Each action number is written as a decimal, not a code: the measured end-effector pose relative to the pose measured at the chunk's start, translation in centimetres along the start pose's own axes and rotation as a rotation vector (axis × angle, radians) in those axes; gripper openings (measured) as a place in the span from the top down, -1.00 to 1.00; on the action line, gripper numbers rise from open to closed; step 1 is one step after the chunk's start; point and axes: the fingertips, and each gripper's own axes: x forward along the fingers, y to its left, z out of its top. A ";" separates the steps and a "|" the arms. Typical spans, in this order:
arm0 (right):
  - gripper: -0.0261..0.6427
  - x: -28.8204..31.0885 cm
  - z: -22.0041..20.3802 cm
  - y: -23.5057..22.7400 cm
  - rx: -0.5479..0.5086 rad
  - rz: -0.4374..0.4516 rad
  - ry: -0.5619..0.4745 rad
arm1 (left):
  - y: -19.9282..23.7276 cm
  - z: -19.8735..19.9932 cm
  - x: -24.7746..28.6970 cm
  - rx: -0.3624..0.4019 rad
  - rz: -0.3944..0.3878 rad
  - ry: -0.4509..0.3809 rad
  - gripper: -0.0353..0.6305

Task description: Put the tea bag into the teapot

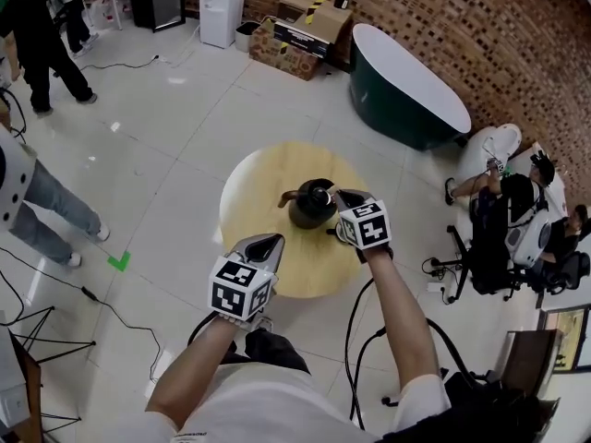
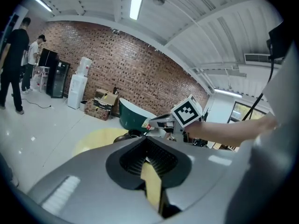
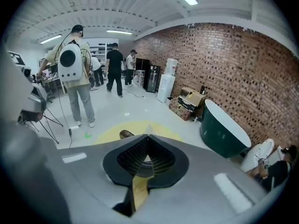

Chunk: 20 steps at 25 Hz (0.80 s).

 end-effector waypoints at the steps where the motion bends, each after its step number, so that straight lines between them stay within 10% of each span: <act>1: 0.91 0.7 -0.4 0.0 -0.005 0.001 0.016 | 0.2 -0.2 0.0 -0.009 0.004 0.002 0.86; 14: 0.68 6.7 -3.2 0.1 -0.031 0.002 0.164 | 3.5 -2.9 -1.7 -0.093 0.072 0.010 0.86; 20: 0.61 1.9 -0.8 -0.5 0.145 -0.025 -0.033 | 4.5 -3.3 -2.6 -0.103 0.081 0.001 0.86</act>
